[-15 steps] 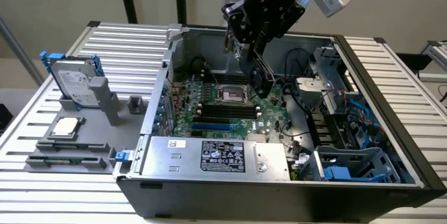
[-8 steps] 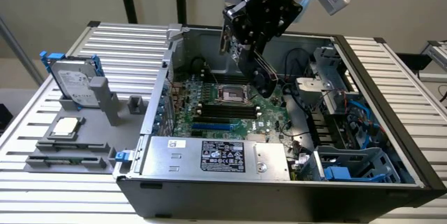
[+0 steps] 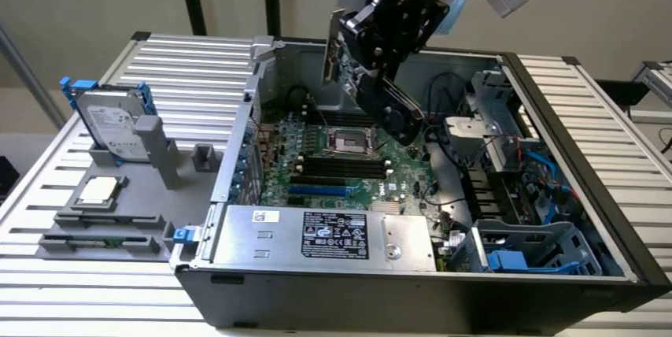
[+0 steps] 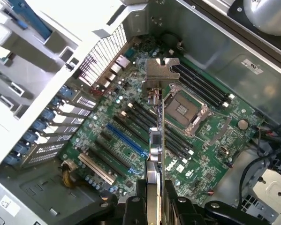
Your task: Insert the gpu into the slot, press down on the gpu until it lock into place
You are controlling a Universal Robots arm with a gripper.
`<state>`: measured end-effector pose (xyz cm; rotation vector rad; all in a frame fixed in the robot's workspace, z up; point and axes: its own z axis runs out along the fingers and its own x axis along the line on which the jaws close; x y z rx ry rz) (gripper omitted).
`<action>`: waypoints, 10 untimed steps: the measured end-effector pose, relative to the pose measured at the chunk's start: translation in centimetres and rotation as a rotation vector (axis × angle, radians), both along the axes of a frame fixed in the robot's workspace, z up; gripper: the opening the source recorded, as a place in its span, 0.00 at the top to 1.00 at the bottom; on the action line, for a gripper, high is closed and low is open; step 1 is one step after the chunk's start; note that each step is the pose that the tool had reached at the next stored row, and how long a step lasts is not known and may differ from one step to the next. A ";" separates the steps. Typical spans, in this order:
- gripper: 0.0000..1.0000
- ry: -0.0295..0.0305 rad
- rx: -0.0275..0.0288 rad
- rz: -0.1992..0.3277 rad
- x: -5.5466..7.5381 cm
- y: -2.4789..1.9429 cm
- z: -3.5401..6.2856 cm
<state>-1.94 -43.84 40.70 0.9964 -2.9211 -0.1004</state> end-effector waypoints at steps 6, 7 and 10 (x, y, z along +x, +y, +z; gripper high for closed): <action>0.74 -0.0031 0.0026 0.109 0.0 0.00 0.00; 0.74 -0.0038 0.0031 0.128 0.0 0.00 -0.01; 0.74 -0.0057 0.0046 0.182 0.0 0.00 0.00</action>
